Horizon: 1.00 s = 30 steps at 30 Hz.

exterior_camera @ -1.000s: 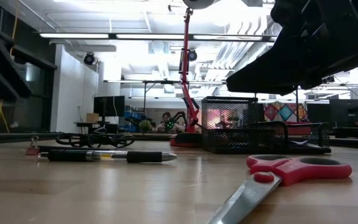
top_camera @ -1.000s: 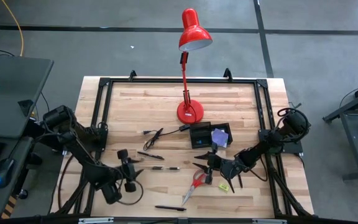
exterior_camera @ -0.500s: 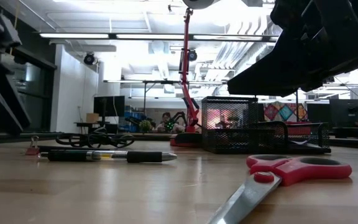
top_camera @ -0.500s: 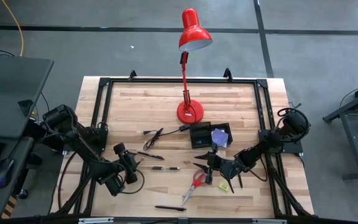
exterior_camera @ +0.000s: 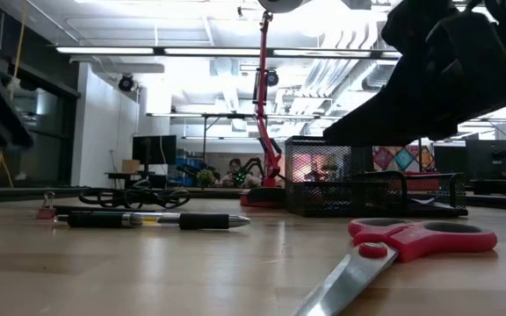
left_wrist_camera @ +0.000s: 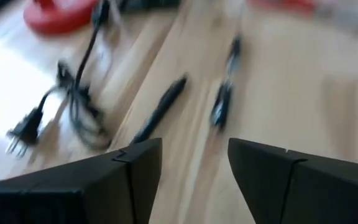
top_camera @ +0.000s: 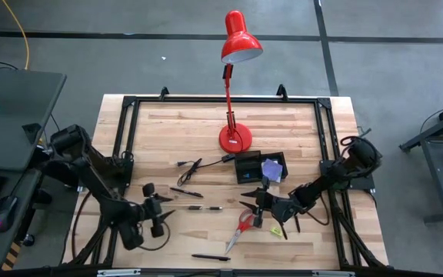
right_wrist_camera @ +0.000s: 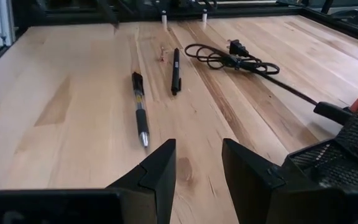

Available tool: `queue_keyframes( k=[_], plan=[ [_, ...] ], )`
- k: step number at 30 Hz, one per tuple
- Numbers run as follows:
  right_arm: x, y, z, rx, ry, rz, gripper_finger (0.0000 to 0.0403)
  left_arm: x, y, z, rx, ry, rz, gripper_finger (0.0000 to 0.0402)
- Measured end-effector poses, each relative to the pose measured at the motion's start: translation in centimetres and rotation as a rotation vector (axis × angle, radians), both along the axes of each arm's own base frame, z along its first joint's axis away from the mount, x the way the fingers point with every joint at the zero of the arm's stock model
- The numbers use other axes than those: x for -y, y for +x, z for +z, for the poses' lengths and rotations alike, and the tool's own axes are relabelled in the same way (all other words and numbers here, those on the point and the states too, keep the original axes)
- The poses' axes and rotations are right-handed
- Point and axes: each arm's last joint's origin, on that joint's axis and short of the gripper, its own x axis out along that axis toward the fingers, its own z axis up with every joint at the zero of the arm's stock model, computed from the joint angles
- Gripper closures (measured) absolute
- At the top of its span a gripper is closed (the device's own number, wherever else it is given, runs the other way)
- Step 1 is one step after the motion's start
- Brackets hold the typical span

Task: Pick and place office supplies into organizer
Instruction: Put the red binder clip into the desk organizer

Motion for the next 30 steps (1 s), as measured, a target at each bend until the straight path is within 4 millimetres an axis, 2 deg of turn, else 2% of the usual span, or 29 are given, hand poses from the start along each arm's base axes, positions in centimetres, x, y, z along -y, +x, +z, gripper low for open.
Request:
queue_keyframes(
  k=[6, 10, 13, 18, 22, 25, 30],
  plan=[
    [0.1, 0.3, 0.2, 0.025, -0.009, 0.010, 0.0279, 0.9, -0.8, 1.2, 0.232, -0.092, -0.206, 0.0224],
    [0.0, 0.4, 0.6, 0.054, -0.006, 0.027, 0.0279, -0.8, -1.8, 1.3, 0.302, -0.116, -0.309, 0.0224],
    [0.0, 0.4, 0.6, 0.060, 0.001, 0.025, 0.0279, -2.0, -2.9, 0.6, 0.285, -0.149, -0.398, 0.0224],
    [0.0, 0.4, 0.6, 0.056, 0.003, 0.023, 0.0279, -3.7, -4.1, -0.5, 0.259, -0.157, -0.414, 0.0224],
    [0.0, 0.4, 0.5, 0.052, 0.017, 0.017, 0.0279, -4.1, -4.4, -1.2, 0.221, -0.163, -0.434, 0.0224],
    [0.0, 0.4, 0.5, 0.055, 0.014, 0.017, 0.0279, -5.2, -4.4, -2.1, 0.200, -0.192, -0.349, 0.0224],
    [0.0, 0.4, 0.5, 0.052, 0.014, 0.017, 0.0279, -6.1, -4.0, -2.6, 0.199, -0.218, -0.271, 0.0224]
  ],
)
